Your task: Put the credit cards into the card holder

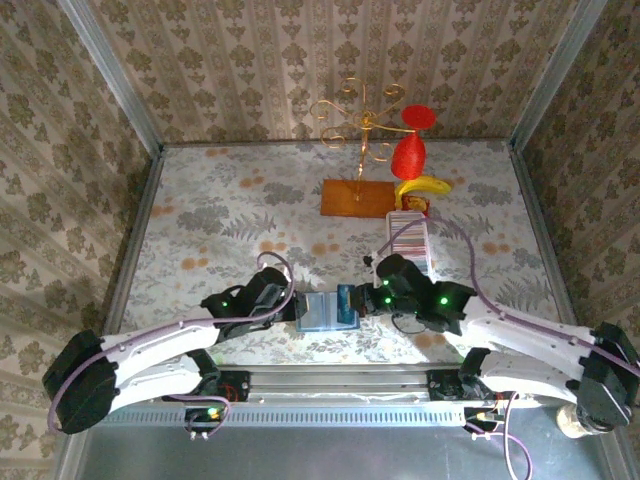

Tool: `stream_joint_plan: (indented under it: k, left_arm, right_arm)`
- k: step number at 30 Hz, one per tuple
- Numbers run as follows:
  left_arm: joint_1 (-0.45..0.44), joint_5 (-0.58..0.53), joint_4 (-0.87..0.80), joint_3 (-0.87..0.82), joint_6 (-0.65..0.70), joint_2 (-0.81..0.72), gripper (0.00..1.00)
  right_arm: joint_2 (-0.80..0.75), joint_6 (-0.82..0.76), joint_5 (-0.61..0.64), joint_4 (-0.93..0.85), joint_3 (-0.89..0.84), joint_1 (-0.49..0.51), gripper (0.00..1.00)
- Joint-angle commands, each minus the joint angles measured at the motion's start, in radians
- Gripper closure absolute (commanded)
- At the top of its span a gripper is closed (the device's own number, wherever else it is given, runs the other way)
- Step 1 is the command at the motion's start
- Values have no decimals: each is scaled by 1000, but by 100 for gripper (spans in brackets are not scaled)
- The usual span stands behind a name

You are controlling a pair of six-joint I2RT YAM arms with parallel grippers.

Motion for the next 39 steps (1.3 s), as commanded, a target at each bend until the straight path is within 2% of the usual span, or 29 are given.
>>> stream_joint_plan:
  k: [1,7,11,24,31,36,39]
  left_arm:
    - [4,12,28,23,-20,39,79]
    - [17,37,49,22,-29,101,81]
    - [18,21,31,2,-43,95,85]
    - [16,16,41,-59,-60,99,93]
    - [17,20,58,-70,-61,121,95]
    - [15,14,50,-65,-54,120,95]
    - [16,7,39,-62,-49,109,95]
  right_arm:
    - [62,119,-26,145,-12,26,100]
    - [193,129,-46,201,7,36,100]
    - [245,102,-30,157,36,38,100]
    - [305,122,69,213,20,34,100]
    - [347,128,64,237,29,22,100]
    - [303,55,76,77,82,10,100]
    - [204,-103,139,-68,142,12,100]
